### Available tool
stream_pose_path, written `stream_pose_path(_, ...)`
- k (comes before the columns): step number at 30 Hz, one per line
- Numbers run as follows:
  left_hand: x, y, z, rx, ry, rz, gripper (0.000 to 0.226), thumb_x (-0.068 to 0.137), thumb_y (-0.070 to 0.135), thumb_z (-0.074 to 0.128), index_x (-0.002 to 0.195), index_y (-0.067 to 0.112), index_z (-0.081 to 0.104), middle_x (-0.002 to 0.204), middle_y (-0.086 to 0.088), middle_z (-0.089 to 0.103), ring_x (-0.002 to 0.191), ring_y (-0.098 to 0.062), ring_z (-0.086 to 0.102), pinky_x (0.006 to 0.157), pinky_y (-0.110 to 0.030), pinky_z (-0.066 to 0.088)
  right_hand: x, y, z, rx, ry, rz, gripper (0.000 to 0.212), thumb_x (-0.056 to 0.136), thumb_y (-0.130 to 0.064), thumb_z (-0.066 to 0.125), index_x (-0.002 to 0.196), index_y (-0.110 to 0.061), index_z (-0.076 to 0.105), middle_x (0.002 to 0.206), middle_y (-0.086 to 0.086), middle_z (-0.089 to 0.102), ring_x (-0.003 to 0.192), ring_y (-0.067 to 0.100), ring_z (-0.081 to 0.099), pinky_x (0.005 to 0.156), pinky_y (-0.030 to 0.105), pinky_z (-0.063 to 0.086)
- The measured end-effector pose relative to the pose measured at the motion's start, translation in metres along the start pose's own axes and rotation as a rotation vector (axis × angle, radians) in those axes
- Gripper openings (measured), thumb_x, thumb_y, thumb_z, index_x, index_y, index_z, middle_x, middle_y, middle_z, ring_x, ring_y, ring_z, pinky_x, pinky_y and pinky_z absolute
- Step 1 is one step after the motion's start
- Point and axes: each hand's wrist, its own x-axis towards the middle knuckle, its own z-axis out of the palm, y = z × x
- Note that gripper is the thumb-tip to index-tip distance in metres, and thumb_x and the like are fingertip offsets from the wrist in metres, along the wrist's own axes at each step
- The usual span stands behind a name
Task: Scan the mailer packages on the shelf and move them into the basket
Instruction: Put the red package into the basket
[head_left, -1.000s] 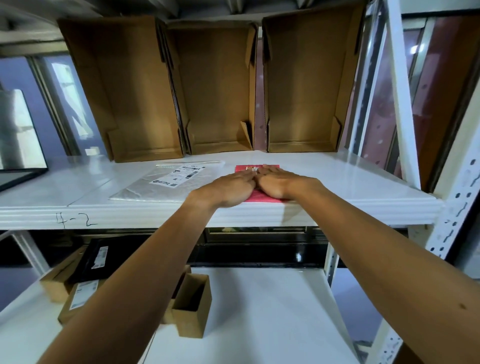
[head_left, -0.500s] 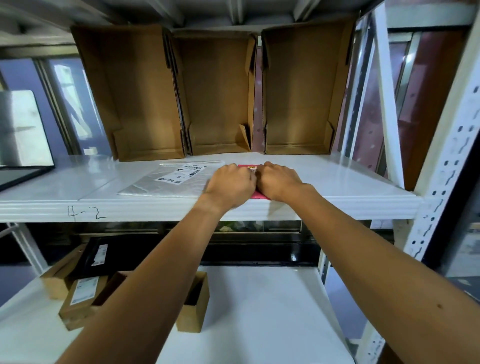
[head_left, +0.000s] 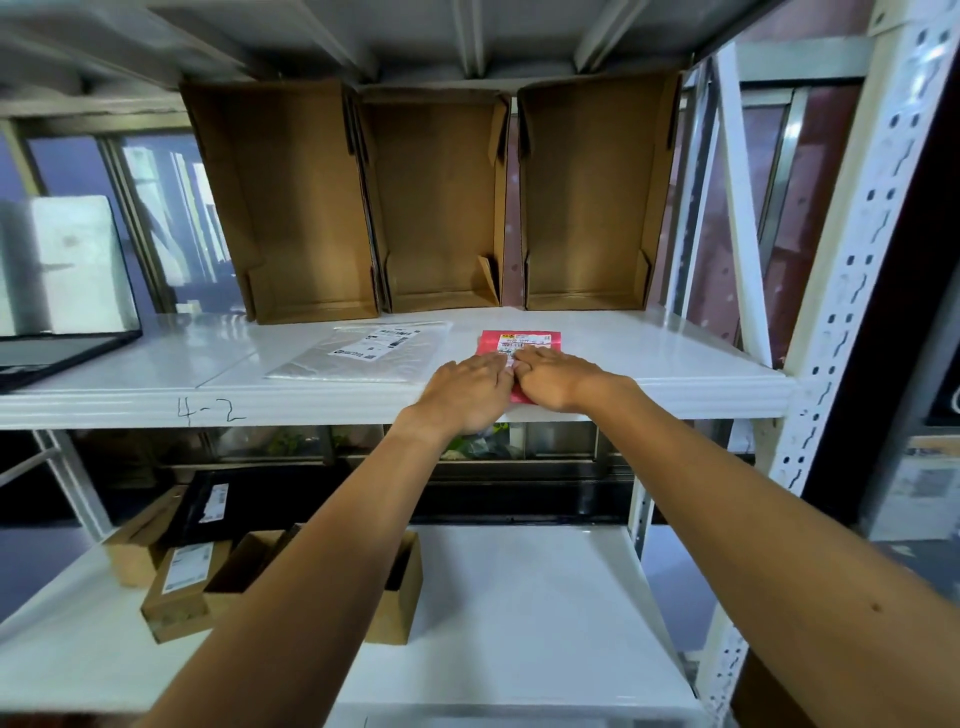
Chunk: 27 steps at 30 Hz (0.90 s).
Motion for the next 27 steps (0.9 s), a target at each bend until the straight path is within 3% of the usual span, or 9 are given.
stream_pose_path(4,-0.01,0.001,0.001,-0.233,0.084,-0.034,0.044,0.106,0.036,0.035,0.146,0.023,0.049,0.152,-0.003,0.047,0.138,-0.023,0.044,0.114,-0.034,0.031,-0.019,-0.003,0.003,0.016,0.047,0.0,0.05,0.11,-0.032,0.018,0.157,-0.017,0.022,0.166,0.004,0.016,0.153,0.022,0.012,0.123,0.04,0.012)
stream_pose_path(6,-0.018,0.0,0.002,-0.422,0.267,-0.07,0.033,0.103,0.031,0.046,0.127,0.022,0.067,0.131,-0.002,0.066,0.116,-0.023,0.061,0.1,-0.031,0.043,-0.025,-0.001,0.006,0.067,0.085,0.012,0.05,0.109,-0.035,0.019,0.156,-0.019,0.024,0.165,0.004,0.02,0.152,0.023,0.017,0.122,0.04,0.015)
stream_pose_path(8,-0.028,-0.003,0.004,-0.419,0.53,-0.107,0.025,0.099,0.03,0.054,0.109,0.019,0.074,0.113,-0.001,0.073,0.098,-0.02,0.066,0.089,-0.033,0.052,-0.031,0.001,0.006,0.123,0.097,0.028,0.052,0.108,-0.041,0.022,0.157,-0.022,0.026,0.165,0.003,0.022,0.151,0.024,0.02,0.121,0.041,0.018)
stream_pose_path(10,-0.037,-0.004,0.006,-0.407,0.654,-0.152,0.024,0.096,0.035,0.059,0.089,0.018,0.075,0.09,0.002,0.073,0.08,-0.016,0.065,0.076,-0.036,0.055,-0.037,0.003,0.001,0.166,0.068,0.031,0.052,0.108,-0.042,0.026,0.157,-0.024,0.027,0.165,0.002,0.021,0.151,0.024,0.021,0.12,0.04,0.018)
stream_pose_path(13,-0.049,-0.004,0.012,-0.417,0.535,-0.275,0.046,0.094,0.05,0.06,0.065,0.015,0.069,0.063,0.004,0.066,0.063,-0.015,0.063,0.065,-0.035,0.054,-0.046,0.006,-0.001,0.215,0.056,0.029,0.052,0.107,-0.043,0.03,0.156,-0.025,0.028,0.165,0.001,0.021,0.15,0.025,0.021,0.119,0.039,0.019)
stream_pose_path(16,-0.054,-0.007,0.017,-0.603,0.326,-0.383,0.047,0.091,0.057,0.062,0.069,0.017,0.07,0.066,-0.002,0.072,0.066,-0.022,0.071,0.073,-0.038,0.059,-0.052,0.009,0.008,0.226,0.104,0.005,0.052,0.107,-0.04,0.034,0.156,-0.025,0.028,0.164,0.002,0.023,0.149,0.026,0.025,0.118,0.04,0.023)
stream_pose_path(20,-0.066,0.0,0.015,-1.123,0.183,-0.407,0.02,0.095,0.031,0.067,0.09,0.012,0.07,0.084,-0.006,0.076,0.07,-0.017,0.073,0.075,-0.036,0.06,-0.06,0.015,0.029,0.249,0.257,-0.031,0.051,0.105,-0.032,0.044,0.155,-0.026,0.032,0.164,-0.001,0.025,0.149,0.025,0.024,0.12,0.042,0.021)
stream_pose_path(24,-0.072,0.006,0.015,-1.178,0.174,-0.372,0.007,0.095,0.013,0.066,0.098,0.01,0.072,0.069,0.003,0.074,0.056,-0.006,0.069,0.055,-0.021,0.054,-0.069,0.018,0.043,0.313,0.388,-0.07,0.049,0.099,-0.015,0.053,0.147,-0.025,0.047,0.158,-0.004,0.037,0.145,0.022,0.034,0.118,0.043,0.029)
stream_pose_path(27,-0.076,0.005,0.022,-1.169,0.154,-0.371,0.006,0.094,0.009,0.066,0.096,0.009,0.073,0.074,0.001,0.075,0.058,-0.007,0.069,0.054,-0.019,0.054,-0.08,0.018,0.05,0.398,0.492,-0.064,0.042,0.096,-0.01,0.058,0.136,-0.021,0.058,0.151,-0.005,0.048,0.137,0.019,0.044,0.112,0.038,0.037)
